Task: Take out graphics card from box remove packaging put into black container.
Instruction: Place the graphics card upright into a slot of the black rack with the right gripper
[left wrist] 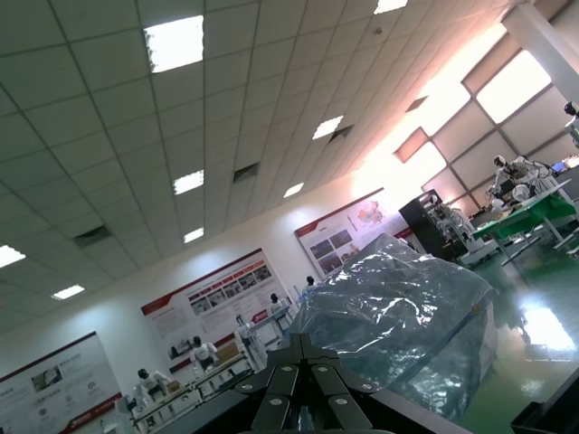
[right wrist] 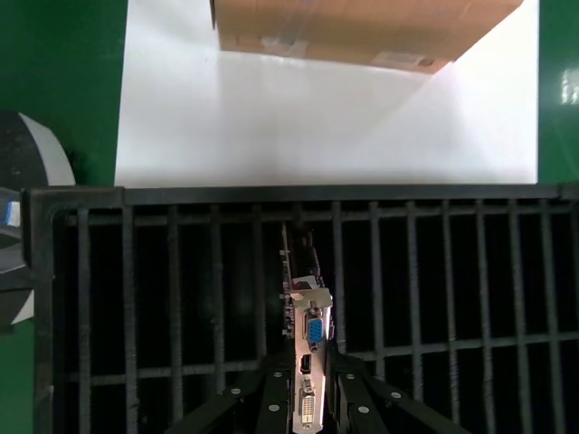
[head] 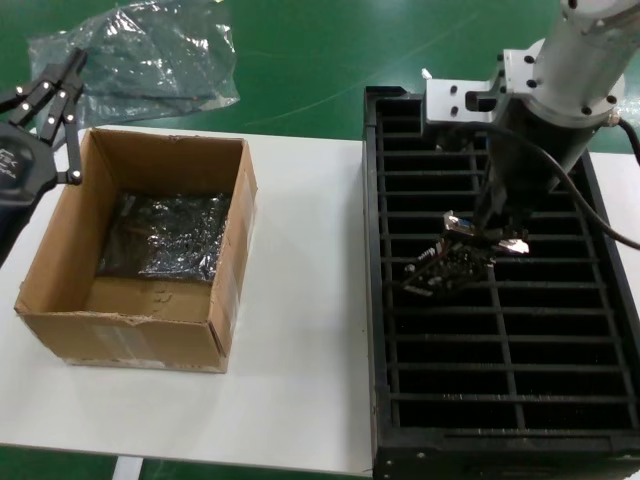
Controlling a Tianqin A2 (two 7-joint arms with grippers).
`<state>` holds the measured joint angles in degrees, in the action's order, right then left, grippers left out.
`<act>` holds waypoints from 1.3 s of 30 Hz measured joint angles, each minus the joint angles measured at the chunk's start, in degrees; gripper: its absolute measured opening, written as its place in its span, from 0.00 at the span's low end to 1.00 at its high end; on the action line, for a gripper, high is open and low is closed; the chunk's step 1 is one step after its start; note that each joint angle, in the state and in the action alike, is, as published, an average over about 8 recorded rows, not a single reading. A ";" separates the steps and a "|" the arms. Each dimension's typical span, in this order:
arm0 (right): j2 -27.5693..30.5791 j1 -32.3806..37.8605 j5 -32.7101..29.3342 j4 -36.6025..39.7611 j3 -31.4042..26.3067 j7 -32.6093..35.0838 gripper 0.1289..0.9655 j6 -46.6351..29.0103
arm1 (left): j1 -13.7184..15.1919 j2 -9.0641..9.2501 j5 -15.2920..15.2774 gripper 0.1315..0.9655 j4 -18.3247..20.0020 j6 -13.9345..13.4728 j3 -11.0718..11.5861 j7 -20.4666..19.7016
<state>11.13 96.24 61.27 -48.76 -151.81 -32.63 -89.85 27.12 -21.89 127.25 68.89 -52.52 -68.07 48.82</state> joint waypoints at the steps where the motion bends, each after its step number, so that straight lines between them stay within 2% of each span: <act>1: -0.24 -0.04 -0.11 0.78 -0.02 0.31 0.07 -0.01 | 0.07 0.04 0.08 0.01 -0.15 -0.15 0.03 0.05; 13: -2.40 -0.49 -2.50 7.13 1.09 2.77 0.07 0.57 | 1.44 0.20 0.53 0.01 -3.00 -1.49 0.10 0.80; 26: -6.36 -0.30 -4.83 14.53 2.41 5.97 0.07 1.62 | 1.61 0.21 0.59 0.01 -4.14 -1.93 0.24 1.20; 33: -9.78 0.90 -2.79 20.31 -1.24 8.77 0.07 4.00 | 1.07 0.14 0.61 0.01 -4.08 -1.89 0.56 1.27; 39: -10.83 0.85 -1.38 20.47 -4.75 9.45 0.07 6.12 | 0.50 0.08 0.59 0.01 -3.87 -1.75 0.83 1.28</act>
<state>0.30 97.09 59.89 -28.29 -156.55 -23.18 -83.73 27.62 -21.82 127.83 65.01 -54.27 -67.24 50.10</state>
